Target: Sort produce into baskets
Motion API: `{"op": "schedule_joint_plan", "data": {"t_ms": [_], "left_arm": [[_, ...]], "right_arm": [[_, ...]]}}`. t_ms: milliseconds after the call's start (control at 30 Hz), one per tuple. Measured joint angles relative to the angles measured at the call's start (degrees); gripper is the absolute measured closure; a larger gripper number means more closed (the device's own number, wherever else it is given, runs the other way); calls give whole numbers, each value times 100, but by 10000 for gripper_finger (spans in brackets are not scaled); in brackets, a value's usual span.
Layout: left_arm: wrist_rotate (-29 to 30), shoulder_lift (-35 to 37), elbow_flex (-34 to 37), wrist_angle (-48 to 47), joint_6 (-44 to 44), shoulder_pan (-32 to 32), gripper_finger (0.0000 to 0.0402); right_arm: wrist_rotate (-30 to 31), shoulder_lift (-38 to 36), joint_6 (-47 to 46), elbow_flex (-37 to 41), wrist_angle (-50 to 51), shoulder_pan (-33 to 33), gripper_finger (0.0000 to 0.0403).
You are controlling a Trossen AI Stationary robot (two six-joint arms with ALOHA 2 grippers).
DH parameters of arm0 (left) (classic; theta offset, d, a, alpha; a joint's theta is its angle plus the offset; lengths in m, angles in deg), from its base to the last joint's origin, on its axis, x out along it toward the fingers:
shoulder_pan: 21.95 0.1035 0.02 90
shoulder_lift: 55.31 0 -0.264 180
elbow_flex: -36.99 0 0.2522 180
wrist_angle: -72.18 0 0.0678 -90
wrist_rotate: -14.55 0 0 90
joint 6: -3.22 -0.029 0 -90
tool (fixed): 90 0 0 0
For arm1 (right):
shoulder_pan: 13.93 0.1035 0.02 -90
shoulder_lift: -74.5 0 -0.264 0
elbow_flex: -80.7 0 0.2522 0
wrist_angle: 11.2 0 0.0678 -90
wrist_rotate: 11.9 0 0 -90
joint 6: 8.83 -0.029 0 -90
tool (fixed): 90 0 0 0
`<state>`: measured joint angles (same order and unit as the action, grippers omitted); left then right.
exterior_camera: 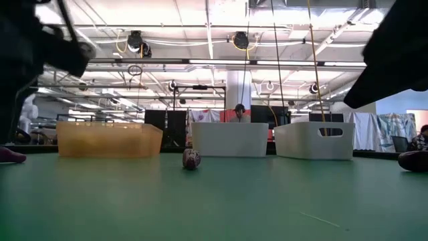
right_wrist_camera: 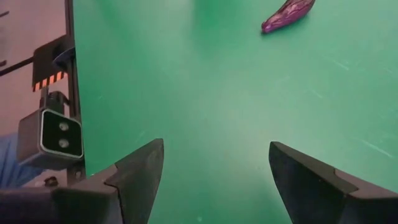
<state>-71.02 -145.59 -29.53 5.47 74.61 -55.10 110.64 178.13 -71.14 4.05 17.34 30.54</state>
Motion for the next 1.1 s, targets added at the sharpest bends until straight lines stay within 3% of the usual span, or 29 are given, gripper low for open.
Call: {"op": "schedule_joint_plan", "data": {"t_ms": [333,500,933,1100], "left_arm": [[-84,29,780,936,326,2,128],[-96,38,809,979,285,2,137],[-113,2,470,908,-233,13,274],[257,2,106,922,-645,116,308]], "right_arm": [[-7,0,17,0,8,44,122],[1,0,19,0,9,44,122],[14,0,16,0,10,44,122],[17,0,64,0,35,44,122]]}}
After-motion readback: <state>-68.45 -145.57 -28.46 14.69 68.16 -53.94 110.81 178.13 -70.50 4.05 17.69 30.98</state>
